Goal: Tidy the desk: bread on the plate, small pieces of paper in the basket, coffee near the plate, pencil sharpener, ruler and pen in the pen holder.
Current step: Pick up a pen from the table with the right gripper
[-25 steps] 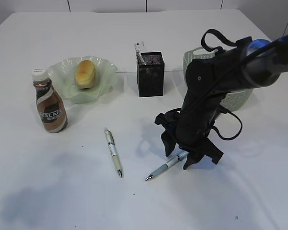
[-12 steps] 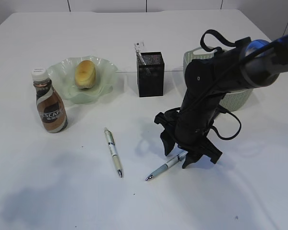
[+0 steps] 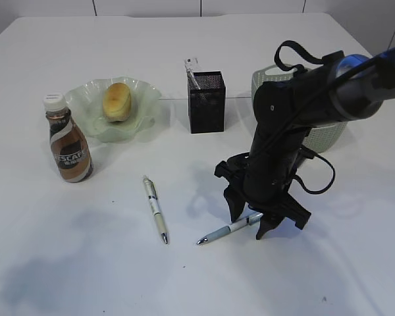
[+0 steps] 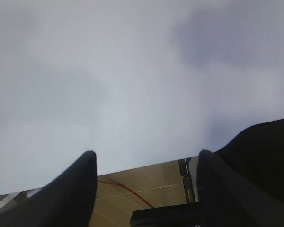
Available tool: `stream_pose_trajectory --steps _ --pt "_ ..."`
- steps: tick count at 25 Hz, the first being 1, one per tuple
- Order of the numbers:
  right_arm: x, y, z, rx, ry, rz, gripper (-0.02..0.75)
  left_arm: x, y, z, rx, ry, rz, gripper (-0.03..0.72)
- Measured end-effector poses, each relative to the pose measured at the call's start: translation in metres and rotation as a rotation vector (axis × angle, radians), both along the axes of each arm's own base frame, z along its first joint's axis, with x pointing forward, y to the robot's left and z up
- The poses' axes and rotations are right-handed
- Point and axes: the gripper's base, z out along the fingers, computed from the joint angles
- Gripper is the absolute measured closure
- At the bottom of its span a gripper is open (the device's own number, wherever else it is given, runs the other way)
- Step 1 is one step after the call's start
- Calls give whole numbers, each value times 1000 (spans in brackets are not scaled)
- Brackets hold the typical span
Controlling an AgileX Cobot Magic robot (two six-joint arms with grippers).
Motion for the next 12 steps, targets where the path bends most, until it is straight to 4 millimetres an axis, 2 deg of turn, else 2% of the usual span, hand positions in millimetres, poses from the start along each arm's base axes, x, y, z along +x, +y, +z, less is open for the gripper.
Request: stream_pose_trajectory --steps 9,12 --pt "0 0 0 -2 2 2 314 0 0 0 0 0 0 222" --pt "0 0 0 -3 4 0 372 0 0 0 0 0 0 222"
